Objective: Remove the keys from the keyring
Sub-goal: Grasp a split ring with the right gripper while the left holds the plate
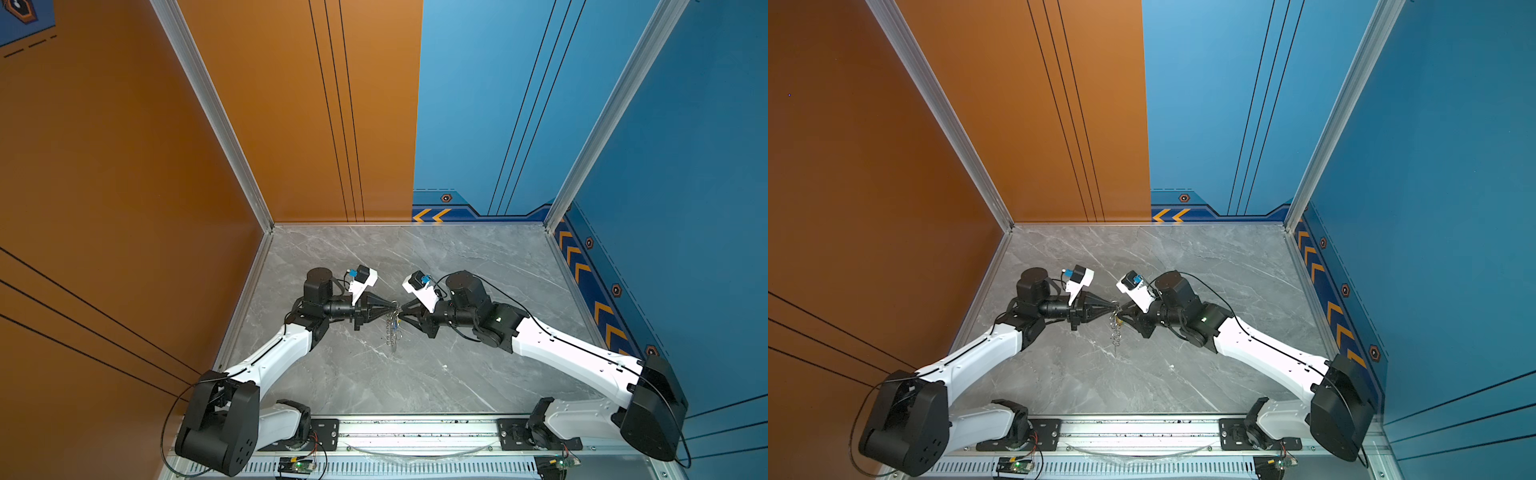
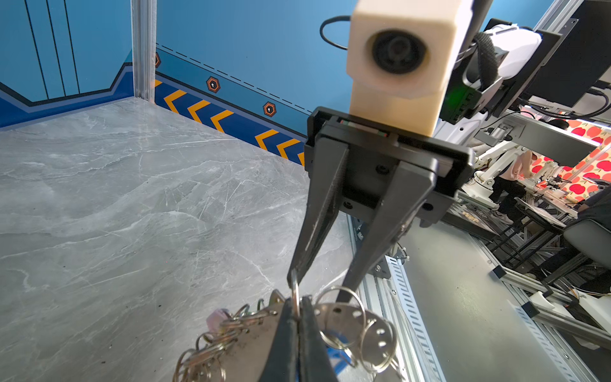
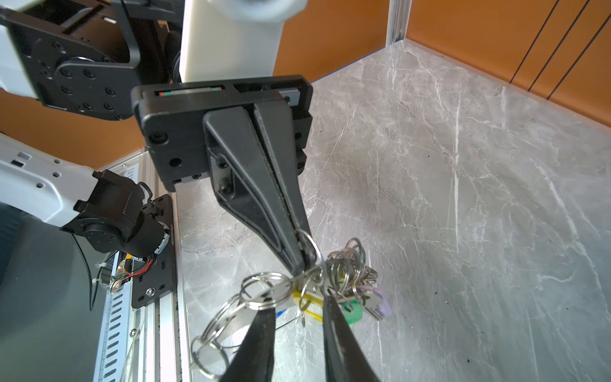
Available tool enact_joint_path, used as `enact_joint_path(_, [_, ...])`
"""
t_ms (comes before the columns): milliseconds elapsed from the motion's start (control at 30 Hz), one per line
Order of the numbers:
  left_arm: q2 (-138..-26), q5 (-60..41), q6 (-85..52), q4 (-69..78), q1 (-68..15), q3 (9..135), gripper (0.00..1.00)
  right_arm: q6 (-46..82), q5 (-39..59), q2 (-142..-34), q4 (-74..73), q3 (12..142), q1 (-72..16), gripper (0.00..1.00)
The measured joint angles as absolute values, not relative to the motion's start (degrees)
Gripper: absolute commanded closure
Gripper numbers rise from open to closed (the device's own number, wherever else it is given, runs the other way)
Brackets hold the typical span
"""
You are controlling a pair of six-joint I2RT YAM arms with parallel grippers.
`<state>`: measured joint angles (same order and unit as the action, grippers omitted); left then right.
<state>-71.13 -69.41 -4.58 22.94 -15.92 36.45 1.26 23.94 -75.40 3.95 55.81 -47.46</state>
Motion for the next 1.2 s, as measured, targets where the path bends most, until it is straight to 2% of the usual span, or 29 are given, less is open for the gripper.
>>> enact_joint_path(467, [-71.1, -69.2, -4.6, 22.9, -15.9, 36.5, 1.00, 0.7, 23.6, -77.5, 5.2, 57.9, -47.7, 0.88])
enact_joint_path(767, [-71.1, -67.9, -4.6, 22.9, -15.9, 36.6, 1.00, 0.2, 21.8, -77.5, 5.3, 58.0, -47.6, 1.00])
enact_joint_path(1200, [-71.1, -67.4, -4.6, 22.9, -15.9, 36.6, 1.00, -0.3, 19.2, -77.1, 5.5, 58.0, -47.6, 1.00])
